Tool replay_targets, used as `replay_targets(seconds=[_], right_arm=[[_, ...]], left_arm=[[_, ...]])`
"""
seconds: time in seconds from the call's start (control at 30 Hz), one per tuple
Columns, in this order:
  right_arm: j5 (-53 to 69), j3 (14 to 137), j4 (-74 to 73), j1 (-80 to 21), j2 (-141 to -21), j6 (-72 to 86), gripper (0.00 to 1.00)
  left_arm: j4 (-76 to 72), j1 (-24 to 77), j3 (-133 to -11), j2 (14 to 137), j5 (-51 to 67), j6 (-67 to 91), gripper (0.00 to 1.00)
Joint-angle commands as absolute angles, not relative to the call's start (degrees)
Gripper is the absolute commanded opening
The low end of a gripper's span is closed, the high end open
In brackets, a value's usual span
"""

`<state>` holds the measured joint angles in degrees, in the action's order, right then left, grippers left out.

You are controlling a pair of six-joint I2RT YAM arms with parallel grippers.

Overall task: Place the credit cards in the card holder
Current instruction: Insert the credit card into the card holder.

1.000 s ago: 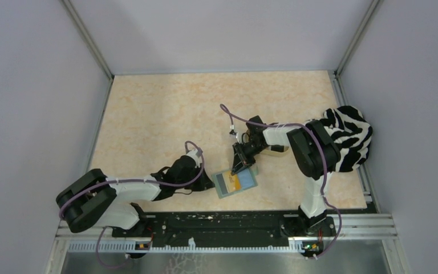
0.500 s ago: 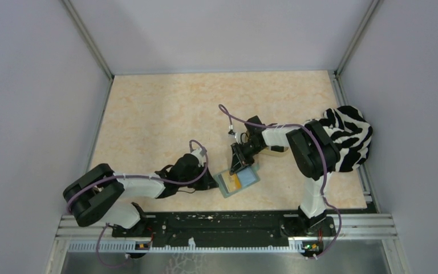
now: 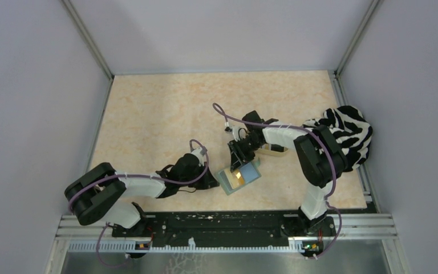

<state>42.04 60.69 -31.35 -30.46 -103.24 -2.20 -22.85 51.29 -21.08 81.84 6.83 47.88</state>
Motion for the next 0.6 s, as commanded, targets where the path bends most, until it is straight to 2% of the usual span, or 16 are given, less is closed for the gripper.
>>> replay_targets(seconds=[0.0,0.43,0.5,0.57], right_arm=[[37.8,63.9,-32.9,-32.1,-100.9,-5.7,0.41],[28.1,65.4,-34.4,-34.3,-99.9,-9.2,0.44],[25.6,64.6,-34.1,-34.3,-98.2,-10.7,0.41],[24.1,63.8,-33.8,-34.3,-97.1,-11.7,0.33]], left_arm=[[-22.6,51.5,-20.5,81.7,5.4,46.7,0.04],[-23.7,51.5,-19.7,81.4,5.9,46.9,0.04],[-23.6,51.5,-19.5,81.1,5.7,46.9,0.04],[-23.5,51.5,-19.5,81.1,5.7,46.9,0.04]])
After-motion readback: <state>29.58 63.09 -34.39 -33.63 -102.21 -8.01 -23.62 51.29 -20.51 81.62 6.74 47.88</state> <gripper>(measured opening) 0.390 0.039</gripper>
